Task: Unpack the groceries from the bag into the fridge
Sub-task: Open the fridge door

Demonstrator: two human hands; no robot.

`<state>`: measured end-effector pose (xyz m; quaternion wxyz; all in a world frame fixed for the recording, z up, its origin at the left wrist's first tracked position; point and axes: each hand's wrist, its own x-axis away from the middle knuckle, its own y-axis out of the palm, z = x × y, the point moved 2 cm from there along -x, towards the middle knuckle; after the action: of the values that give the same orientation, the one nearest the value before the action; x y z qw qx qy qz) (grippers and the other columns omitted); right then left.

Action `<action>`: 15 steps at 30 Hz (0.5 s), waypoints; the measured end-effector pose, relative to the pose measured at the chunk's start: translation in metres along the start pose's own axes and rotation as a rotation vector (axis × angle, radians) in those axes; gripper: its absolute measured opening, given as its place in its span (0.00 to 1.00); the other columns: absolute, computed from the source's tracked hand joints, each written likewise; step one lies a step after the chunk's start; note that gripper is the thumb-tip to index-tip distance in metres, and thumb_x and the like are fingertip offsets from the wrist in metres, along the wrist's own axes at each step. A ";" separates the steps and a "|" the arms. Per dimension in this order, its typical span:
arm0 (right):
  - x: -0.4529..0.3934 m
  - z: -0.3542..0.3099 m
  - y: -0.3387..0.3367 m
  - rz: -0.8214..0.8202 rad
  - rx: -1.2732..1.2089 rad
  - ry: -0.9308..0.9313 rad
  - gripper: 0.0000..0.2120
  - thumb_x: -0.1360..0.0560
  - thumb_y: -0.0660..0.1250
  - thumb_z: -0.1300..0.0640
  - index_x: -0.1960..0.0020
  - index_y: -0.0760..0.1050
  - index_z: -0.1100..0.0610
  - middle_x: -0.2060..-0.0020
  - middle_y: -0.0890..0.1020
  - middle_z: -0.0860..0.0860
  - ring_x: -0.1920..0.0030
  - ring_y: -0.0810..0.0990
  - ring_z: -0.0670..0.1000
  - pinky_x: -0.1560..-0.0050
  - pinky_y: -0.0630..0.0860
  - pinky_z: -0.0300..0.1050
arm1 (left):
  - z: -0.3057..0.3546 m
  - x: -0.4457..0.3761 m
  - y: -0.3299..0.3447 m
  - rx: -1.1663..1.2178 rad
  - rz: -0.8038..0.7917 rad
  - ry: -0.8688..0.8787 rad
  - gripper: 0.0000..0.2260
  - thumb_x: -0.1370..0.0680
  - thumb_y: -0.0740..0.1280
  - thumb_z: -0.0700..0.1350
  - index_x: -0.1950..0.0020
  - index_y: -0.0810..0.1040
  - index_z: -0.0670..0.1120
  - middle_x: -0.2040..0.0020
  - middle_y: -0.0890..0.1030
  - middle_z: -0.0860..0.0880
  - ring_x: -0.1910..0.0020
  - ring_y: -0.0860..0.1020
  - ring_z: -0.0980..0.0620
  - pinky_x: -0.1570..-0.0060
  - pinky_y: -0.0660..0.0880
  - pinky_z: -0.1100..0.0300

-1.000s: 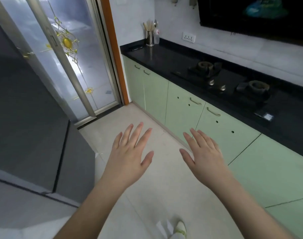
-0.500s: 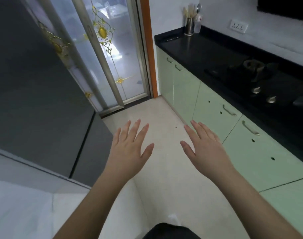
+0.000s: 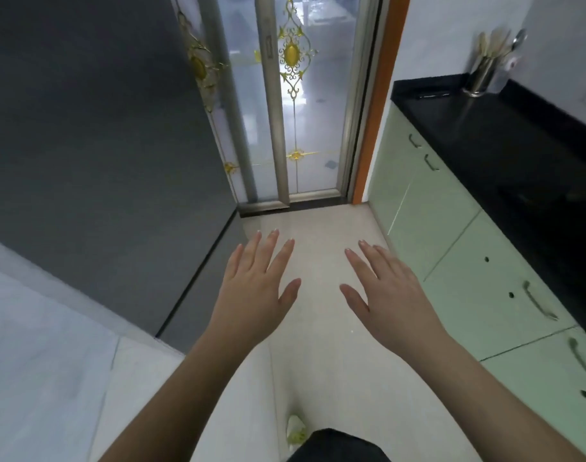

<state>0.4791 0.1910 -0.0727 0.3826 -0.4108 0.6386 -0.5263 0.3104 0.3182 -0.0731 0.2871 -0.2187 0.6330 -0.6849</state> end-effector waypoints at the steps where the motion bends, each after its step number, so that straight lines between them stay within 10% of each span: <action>1: -0.014 -0.003 0.001 -0.003 0.006 -0.013 0.29 0.22 0.46 0.40 0.26 0.63 0.53 0.27 0.66 0.55 0.28 0.65 0.58 0.30 0.62 0.55 | -0.008 -0.008 0.000 -0.002 0.001 -0.011 0.31 0.23 0.36 0.65 0.22 0.45 0.56 0.20 0.47 0.50 0.22 0.42 0.48 0.24 0.42 0.47; 15: -0.157 -0.052 0.025 -0.013 -0.029 -0.240 0.28 0.21 0.44 0.39 0.24 0.57 0.50 0.25 0.61 0.51 0.24 0.57 0.55 0.28 0.49 0.49 | -0.097 -0.068 -0.005 -0.014 0.024 -0.214 0.30 0.22 0.38 0.64 0.22 0.41 0.55 0.20 0.46 0.51 0.22 0.41 0.49 0.26 0.39 0.50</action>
<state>0.4866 0.3580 -0.0804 0.4469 -0.4806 0.5930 -0.4665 0.2958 0.4354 -0.0736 0.3598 -0.2849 0.6061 -0.6496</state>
